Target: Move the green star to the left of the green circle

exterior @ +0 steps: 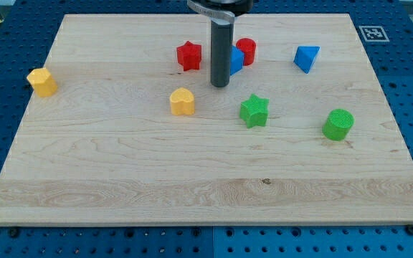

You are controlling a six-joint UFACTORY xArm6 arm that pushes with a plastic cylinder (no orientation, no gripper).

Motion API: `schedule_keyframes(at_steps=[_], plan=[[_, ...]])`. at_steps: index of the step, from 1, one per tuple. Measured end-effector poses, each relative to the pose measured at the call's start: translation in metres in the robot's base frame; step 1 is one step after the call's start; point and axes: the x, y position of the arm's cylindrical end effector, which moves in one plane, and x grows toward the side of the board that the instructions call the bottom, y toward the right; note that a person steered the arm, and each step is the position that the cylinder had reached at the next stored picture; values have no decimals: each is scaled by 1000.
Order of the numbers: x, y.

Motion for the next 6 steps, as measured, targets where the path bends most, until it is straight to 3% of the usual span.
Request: schedule_keyframes(at_steps=[6], plan=[[65,45]])
